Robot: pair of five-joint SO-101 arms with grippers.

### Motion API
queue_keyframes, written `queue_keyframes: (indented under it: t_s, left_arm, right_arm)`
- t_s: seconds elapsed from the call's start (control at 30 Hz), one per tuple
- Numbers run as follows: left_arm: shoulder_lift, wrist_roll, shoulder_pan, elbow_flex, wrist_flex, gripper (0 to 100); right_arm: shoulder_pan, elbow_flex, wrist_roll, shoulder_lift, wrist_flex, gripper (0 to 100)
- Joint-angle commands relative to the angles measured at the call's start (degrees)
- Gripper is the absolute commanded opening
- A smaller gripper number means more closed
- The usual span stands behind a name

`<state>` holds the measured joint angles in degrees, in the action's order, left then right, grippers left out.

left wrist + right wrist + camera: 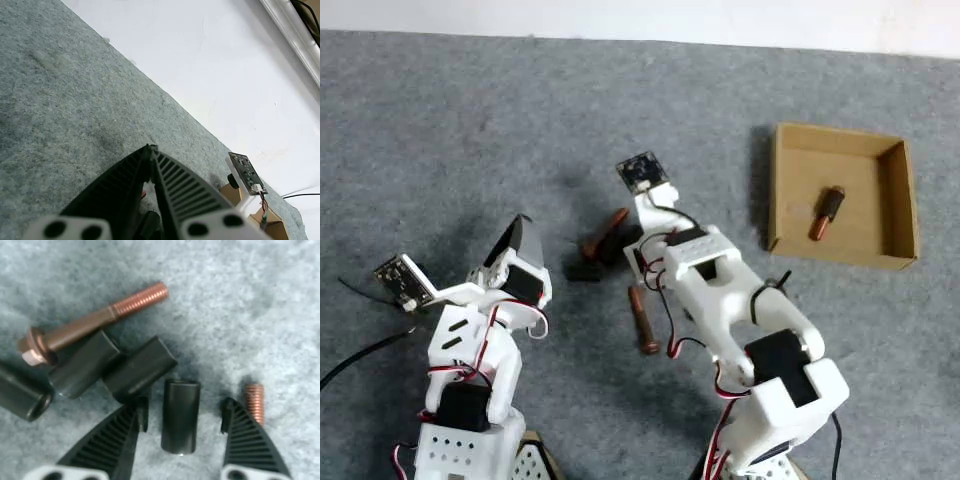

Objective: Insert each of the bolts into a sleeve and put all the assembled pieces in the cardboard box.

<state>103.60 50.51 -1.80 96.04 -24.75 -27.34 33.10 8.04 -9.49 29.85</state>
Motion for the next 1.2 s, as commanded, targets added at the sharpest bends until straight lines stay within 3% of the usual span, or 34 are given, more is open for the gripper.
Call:
queue_keyframes:
  t_s: [0.0, 0.07, 0.2, 0.43, 0.6, 0.9, 1.0, 1.1, 1.17]
  left_arm:
    - [0.57, 0.18, -0.40, 1.10, 1.14, 1]
    - [0.57, 0.18, -0.40, 1.10, 1.14, 1]
    - [0.57, 0.18, -0.40, 1.10, 1.14, 1]
    - [0.57, 0.18, 1.27, 0.84, 1.32, 1]
    - [0.57, -0.09, 3.74, 1.01, 1.14, 1]
    - [0.48, -20.92, -4.53, 1.10, -4.31, 1]
    - [0.40, -27.52, -4.70, 1.10, -6.24, 9]
    - [0.40, -25.93, -4.70, 1.10, -7.47, 22]
    - [0.40, -25.93, -4.79, 0.92, -7.47, 24]
  right_arm:
    - [1.19, -2.07, 0.35, 0.04, 1.63, 22.0]
    - [1.19, -2.07, 0.35, 0.04, 4.35, 19.9]
    - [1.19, -2.24, 0.44, 0.04, 5.76, 0.0]
    - [1.36, 0.48, 0.44, 9.89, 4.62, 0.4]
    - [2.15, 16.22, 0.44, 24.75, -6.64, 0.4]
    - [2.15, 31.52, 0.53, 43.91, -9.71, 0.5]
    - [2.15, 32.13, 0.53, 48.31, -9.80, 0.5]
    - [2.15, 34.59, 0.53, 52.09, -9.71, 0.5]
    - [2.15, 36.09, 0.53, 54.20, -9.71, 0.5]
